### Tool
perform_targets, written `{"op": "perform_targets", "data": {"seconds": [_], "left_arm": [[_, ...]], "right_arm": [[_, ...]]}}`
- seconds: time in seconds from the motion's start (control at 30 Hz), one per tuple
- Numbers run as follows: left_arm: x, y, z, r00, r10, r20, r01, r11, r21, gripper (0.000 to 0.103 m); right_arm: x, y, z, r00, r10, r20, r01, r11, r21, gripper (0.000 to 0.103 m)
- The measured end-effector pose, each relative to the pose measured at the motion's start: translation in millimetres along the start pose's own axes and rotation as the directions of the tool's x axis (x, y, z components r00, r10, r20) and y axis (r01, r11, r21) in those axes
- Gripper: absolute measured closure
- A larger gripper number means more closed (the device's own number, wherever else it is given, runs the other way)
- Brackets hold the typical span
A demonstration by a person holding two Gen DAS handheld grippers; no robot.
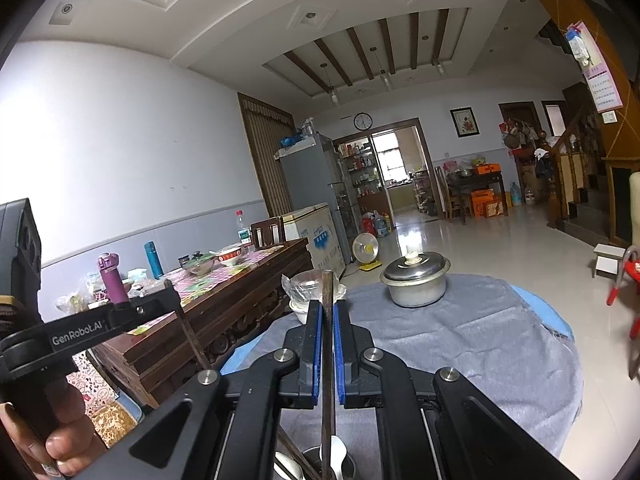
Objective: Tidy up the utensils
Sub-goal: 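Lower both chopsticks into the metal holder with both grippers, then open both grippers to release the chopsticks in the holder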
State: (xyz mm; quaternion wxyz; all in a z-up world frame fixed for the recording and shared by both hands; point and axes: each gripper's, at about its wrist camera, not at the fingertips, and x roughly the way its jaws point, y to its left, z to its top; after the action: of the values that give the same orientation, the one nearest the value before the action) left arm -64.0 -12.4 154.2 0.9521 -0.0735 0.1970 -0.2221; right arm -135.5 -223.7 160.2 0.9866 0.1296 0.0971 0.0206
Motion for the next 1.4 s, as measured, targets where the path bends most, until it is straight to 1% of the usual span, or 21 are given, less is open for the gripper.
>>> {"op": "perform_targets", "data": {"seconds": [0.2, 0.47, 0.93, 1.1, 1.4], "left_arm": [[6.4, 11.5, -6.6, 1.000, -0.004, -0.029, 0.003, 0.999, -0.036, 0.098], [12.5, 12.9, -13.4, 0.999, -0.001, -0.046, -0.001, 0.999, -0.055, 0.098], [25.7, 11.4, -23.5, 0.997, 0.004, -0.076, -0.008, 0.999, -0.053, 0.098], [26.9, 11.6, -23.6, 0.997, 0.009, -0.075, -0.013, 0.999, -0.046, 0.098], [34.6, 15.7, -29.2, 0.995, 0.020, -0.097, -0.025, 0.999, -0.043, 0.098]], "right_arm": [[3.9, -1.1, -1.4, 1.000, -0.005, -0.007, 0.005, 1.000, 0.010, 0.097], [7.4, 0.9, -5.0, 1.000, -0.012, -0.014, 0.012, 1.000, 0.007, 0.097], [11.5, 3.4, -14.0, 1.000, -0.015, -0.026, 0.015, 1.000, 0.003, 0.097], [14.6, 4.4, -15.3, 0.999, -0.023, -0.031, 0.023, 1.000, -0.014, 0.097], [22.8, 8.4, -26.7, 0.998, -0.041, -0.044, 0.038, 0.998, -0.050, 0.097]]}}
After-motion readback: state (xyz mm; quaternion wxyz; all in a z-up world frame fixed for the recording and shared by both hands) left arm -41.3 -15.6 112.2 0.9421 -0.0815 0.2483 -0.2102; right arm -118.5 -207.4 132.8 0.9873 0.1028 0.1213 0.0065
